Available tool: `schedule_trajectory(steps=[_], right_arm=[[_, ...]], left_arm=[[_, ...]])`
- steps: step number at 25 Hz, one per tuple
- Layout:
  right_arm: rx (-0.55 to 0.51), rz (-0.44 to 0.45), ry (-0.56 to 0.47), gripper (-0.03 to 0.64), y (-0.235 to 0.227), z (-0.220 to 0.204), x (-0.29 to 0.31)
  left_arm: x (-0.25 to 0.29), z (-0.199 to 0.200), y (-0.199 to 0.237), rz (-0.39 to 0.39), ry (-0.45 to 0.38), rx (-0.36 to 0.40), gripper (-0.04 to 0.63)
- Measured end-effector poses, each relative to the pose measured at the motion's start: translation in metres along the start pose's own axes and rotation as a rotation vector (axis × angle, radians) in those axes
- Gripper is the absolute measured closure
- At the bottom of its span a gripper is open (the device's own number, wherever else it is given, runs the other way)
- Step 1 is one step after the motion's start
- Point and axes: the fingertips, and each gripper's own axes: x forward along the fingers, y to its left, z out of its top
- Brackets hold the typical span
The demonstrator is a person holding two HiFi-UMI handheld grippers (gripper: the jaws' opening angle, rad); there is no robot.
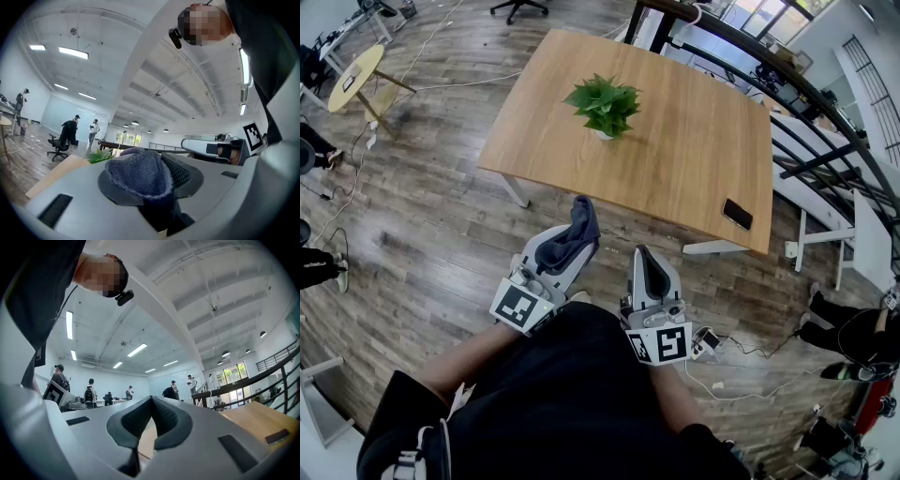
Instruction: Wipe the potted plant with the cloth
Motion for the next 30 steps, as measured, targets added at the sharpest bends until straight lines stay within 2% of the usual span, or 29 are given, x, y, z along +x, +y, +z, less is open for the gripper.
schedule_trajectory(steps=[5,11,18,21,26,28,30], right_arm=[[-0.013,-0.008,-0.022,0.600,0.011,0.001,-0.017],[-0.004,-0.122,0.034,0.598,-0.010,-0.020,-0.045],[0.083,-0.095,0.034,0.598,0.003,-0.037,-0.060],[0.076,-0.089,0.040,0.598,0.003,-0.039,-0.055],[0.044,-0.135,0.051,0.598,-0.019,-0.037,-0.035],[0.009,-0.156,0.059,0.598,-0.031,-0.037,-0.025],[-0.025,-0.124,0.073,0.598,-0.039,-0.040,-0.009]], left_arm=[[-0.015,-0.002,0.003,0.032,-0.013,0.005,0.440],[-0.049,-0.013,0.011,0.120,0.015,0.013,0.440],[-0.065,-0.025,0.016,0.157,0.067,-0.008,0.440],[-0.057,-0.031,0.018,0.138,0.085,0.014,0.440],[-0.025,-0.029,0.021,0.086,0.059,0.043,0.440],[-0.008,-0.029,0.023,0.073,0.059,0.031,0.440],[0.008,-0.034,0.030,0.063,0.067,0.005,0.440]])
